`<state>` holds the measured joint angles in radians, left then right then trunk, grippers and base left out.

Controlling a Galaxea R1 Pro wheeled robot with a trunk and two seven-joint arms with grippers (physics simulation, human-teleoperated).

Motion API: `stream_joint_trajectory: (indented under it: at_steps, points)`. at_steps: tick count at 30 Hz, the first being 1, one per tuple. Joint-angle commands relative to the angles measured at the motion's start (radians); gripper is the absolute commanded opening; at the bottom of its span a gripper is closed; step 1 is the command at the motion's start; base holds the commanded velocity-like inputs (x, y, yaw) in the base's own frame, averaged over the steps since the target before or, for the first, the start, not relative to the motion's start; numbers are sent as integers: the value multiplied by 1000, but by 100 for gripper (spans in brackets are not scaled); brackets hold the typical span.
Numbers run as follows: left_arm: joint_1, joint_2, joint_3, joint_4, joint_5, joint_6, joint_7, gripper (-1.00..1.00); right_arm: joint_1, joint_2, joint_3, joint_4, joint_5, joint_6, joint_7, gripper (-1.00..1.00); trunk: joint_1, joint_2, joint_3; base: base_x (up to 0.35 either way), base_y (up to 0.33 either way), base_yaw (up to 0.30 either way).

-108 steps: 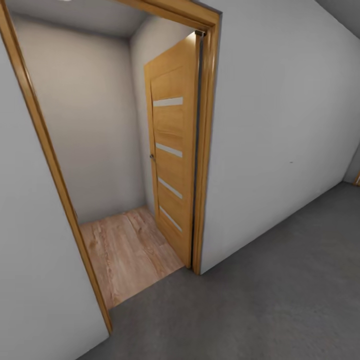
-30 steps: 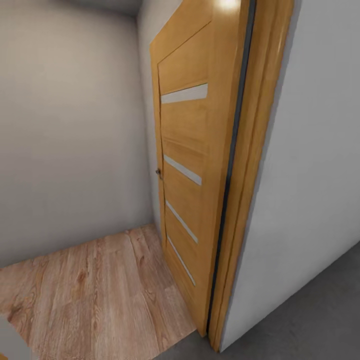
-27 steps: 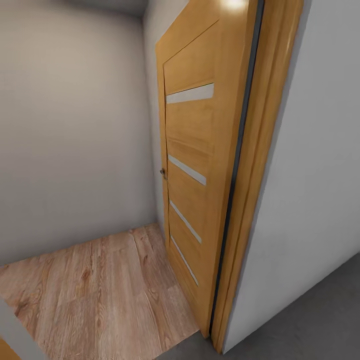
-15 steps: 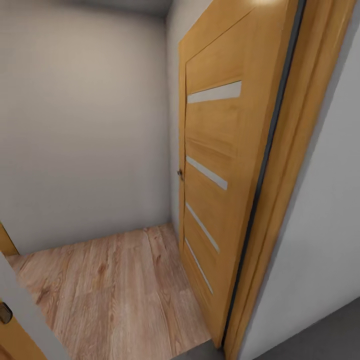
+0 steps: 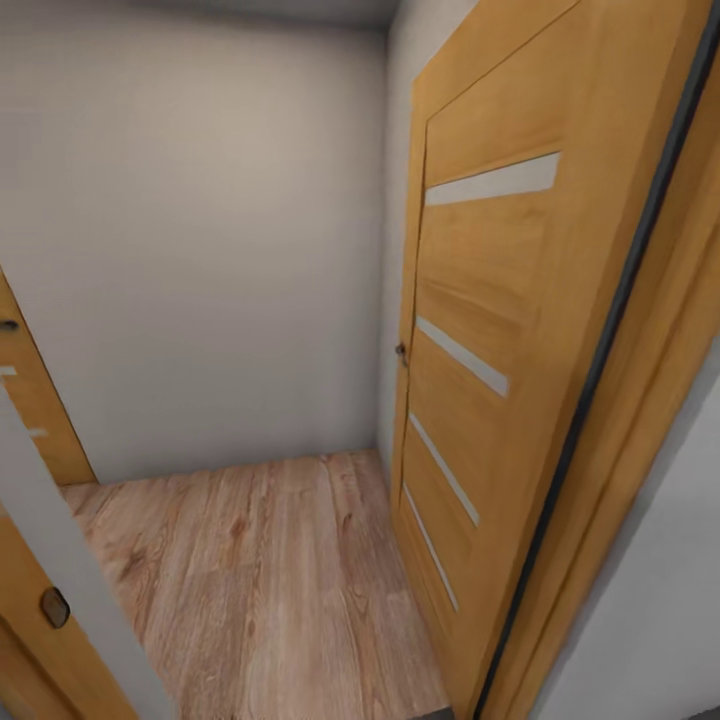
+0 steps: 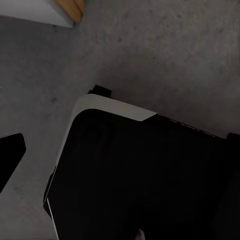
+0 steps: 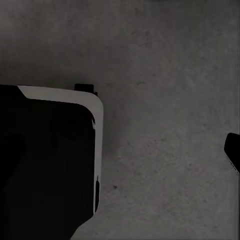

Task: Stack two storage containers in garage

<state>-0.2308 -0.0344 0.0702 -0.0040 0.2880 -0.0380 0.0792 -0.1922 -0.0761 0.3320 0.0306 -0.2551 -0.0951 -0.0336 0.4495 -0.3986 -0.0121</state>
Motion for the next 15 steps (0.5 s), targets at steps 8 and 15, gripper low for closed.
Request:
stream_joint_trajectory:
  at_steps: [8,15]
  points:
    - [-1,-1,7,1,1,-3,2,100,-1,2,10,3,-9,-6,0,100,0,-1,-1,41,-37,280]
    - [-1,-1,7,1,0,-3,2,100,-1,1,9,3,-9,-6,0,100,0,-1,-1,154,-151,279]
